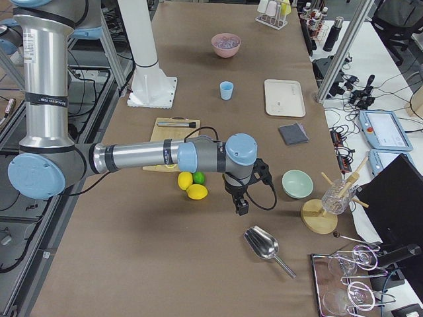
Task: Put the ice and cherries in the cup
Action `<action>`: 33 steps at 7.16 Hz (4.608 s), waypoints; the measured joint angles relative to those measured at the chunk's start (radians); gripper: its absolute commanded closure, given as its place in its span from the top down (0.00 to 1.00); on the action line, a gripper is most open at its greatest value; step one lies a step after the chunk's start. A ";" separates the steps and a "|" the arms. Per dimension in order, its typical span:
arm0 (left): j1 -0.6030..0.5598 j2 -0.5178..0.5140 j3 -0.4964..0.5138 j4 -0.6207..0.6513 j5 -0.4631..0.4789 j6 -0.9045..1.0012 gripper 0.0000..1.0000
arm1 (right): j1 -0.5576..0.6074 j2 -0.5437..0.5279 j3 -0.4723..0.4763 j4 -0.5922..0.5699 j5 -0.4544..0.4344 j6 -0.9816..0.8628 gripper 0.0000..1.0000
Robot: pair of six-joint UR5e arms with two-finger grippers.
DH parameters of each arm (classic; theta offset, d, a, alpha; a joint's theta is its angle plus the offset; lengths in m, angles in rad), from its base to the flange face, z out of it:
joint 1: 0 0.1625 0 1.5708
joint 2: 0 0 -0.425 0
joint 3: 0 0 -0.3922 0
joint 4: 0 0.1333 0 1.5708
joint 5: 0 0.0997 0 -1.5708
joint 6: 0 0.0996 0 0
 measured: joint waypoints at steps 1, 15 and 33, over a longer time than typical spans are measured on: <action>0.000 0.002 0.005 -0.002 -0.001 -0.002 0.98 | 0.000 -0.002 0.004 0.000 0.000 -0.001 1.00; 0.099 0.019 -0.021 -0.171 -0.041 -0.128 0.97 | -0.001 -0.076 0.088 0.000 0.030 0.008 1.00; 0.865 -0.272 -0.018 -0.485 0.520 -0.183 0.71 | -0.021 -0.084 0.079 0.019 0.025 -0.015 1.00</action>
